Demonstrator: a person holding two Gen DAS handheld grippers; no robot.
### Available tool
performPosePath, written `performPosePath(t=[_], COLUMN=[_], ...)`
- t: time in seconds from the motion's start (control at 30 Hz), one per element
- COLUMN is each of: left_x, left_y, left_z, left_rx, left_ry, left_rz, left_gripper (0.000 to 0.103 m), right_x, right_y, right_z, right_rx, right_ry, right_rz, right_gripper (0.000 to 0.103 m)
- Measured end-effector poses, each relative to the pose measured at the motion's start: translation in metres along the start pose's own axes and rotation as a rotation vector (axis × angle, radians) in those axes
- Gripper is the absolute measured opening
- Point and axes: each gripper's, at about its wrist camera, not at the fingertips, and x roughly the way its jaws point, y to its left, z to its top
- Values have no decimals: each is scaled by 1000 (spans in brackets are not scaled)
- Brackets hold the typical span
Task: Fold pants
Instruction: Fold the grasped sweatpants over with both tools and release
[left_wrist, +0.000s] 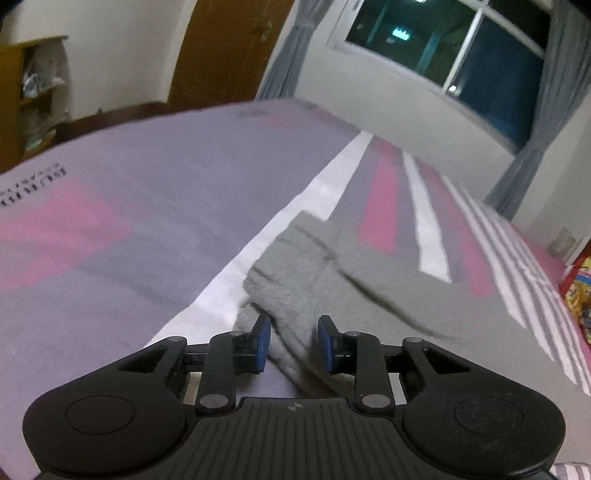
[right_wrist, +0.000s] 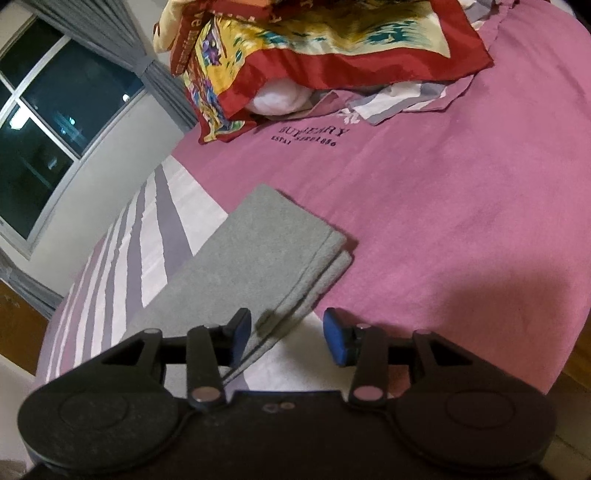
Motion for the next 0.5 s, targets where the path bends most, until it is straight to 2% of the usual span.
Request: performPosePath(t=[0.07, 0.13, 0.2, 0.27, 0.33, 0.43, 0.5], left_x=[-4, 2, 8, 17, 26, 28, 28], left_y=[-11, -23, -33, -41, -48, -57, -58], left_z=[0, -1, -2, -8, -16, -24, -24], left_rx=[47, 95, 118, 156, 188, 248, 256], left_ry=[-4, 20, 60, 110, 147, 138, 131], left_rz=[-19, -40, -79, -75, -59, -32, -31], left_gripper=[30, 42, 70, 72, 72, 73, 76], right_x=[-4, -4, -3, -2, -3, 0, 5], right_y=[-5, -8, -11, -9, -10, -10, -6], right_z=[1, 3, 6, 9, 12, 17, 20], right_rx=[11, 18, 31, 24, 37, 39, 11], right_ry=[-26, -43, -45, -60, -72, -70, -59], right_rz=[0, -27, -34, -57, -65, -55, -47], right_gripper=[43, 40, 37, 31, 30, 30, 25])
